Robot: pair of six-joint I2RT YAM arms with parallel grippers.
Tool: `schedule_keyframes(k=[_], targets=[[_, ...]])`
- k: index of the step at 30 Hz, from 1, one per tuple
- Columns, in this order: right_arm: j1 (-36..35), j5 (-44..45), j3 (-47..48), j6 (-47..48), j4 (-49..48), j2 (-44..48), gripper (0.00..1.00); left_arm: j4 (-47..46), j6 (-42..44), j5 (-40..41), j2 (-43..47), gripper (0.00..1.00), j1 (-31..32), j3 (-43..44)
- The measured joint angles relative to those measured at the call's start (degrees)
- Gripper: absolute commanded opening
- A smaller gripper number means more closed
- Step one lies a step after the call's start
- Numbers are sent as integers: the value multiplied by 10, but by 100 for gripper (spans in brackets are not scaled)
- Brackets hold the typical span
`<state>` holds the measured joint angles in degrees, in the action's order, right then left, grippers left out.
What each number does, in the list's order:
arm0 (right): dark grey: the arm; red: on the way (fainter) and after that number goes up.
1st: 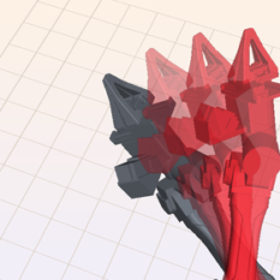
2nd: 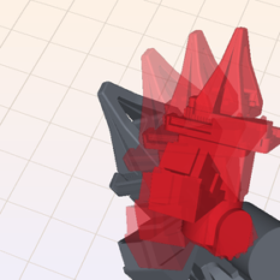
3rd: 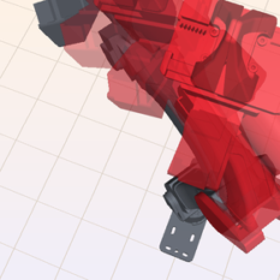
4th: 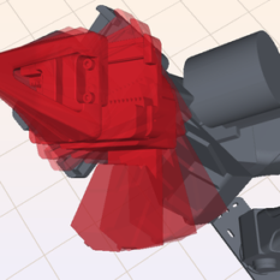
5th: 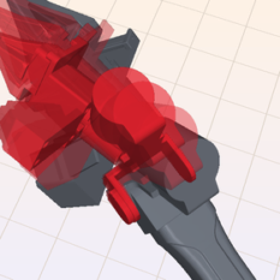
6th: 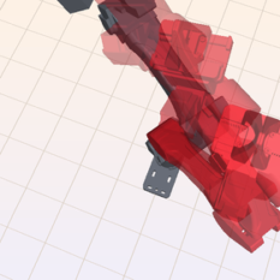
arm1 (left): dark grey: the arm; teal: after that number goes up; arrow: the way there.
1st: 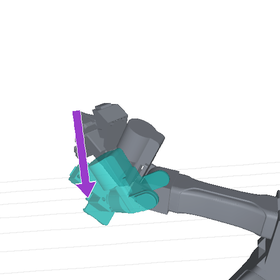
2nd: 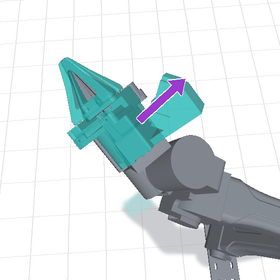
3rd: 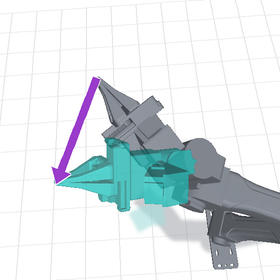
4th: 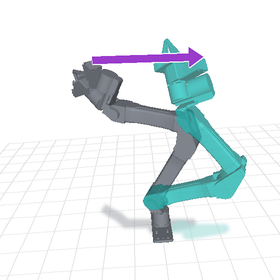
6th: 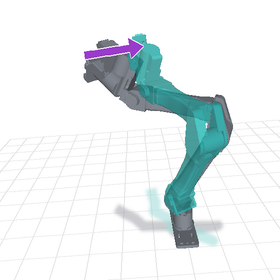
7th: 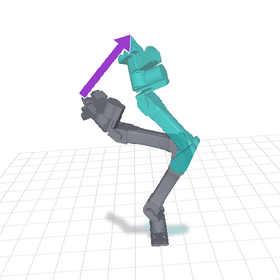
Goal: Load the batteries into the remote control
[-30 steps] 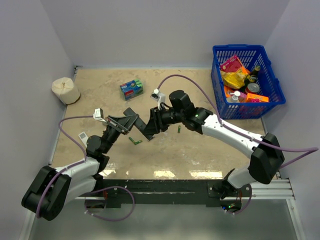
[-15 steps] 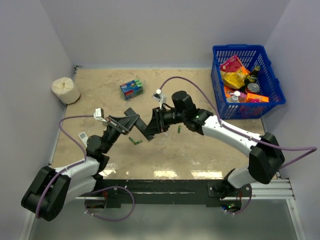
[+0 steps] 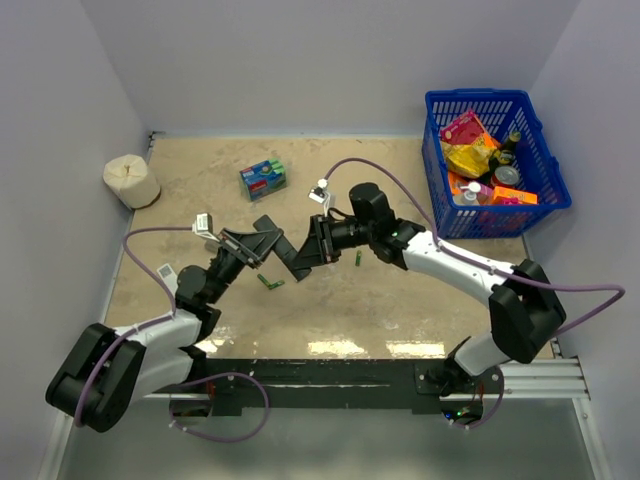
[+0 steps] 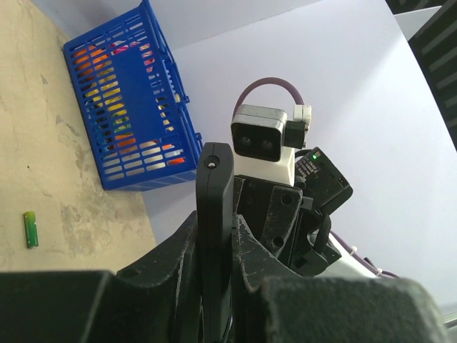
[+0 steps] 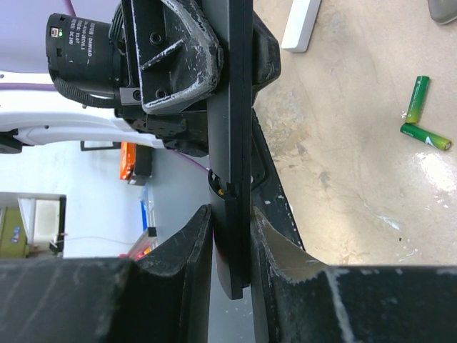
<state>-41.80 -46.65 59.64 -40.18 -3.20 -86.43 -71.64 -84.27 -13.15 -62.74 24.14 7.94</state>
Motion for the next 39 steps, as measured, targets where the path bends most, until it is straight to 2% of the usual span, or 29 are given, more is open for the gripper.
schedule_keyframes(k=[5, 9, 23, 31, 36, 39], targets=[[7, -16, -2, -6, -8, -12, 16, 0, -1, 1, -14, 0, 0, 1], [10, -23, -2, -7, -12, -13, 28, -3, -1, 1, -14, 0, 0, 1], [11, -10, -2, 26, 4, -12, 48, -1, 6, -5, -15, 0, 4, 1], [14, 2, -2, 29, 15, -1, 47, -7, 8, -5, -14, 0, 4, 1], [15, 4, -2, 28, 14, 0, 41, -7, 8, -5, -14, 0, 4, 1], [15, 1, -2, 25, 8, 0, 33, -7, 8, -5, -14, 0, 4, 1]])
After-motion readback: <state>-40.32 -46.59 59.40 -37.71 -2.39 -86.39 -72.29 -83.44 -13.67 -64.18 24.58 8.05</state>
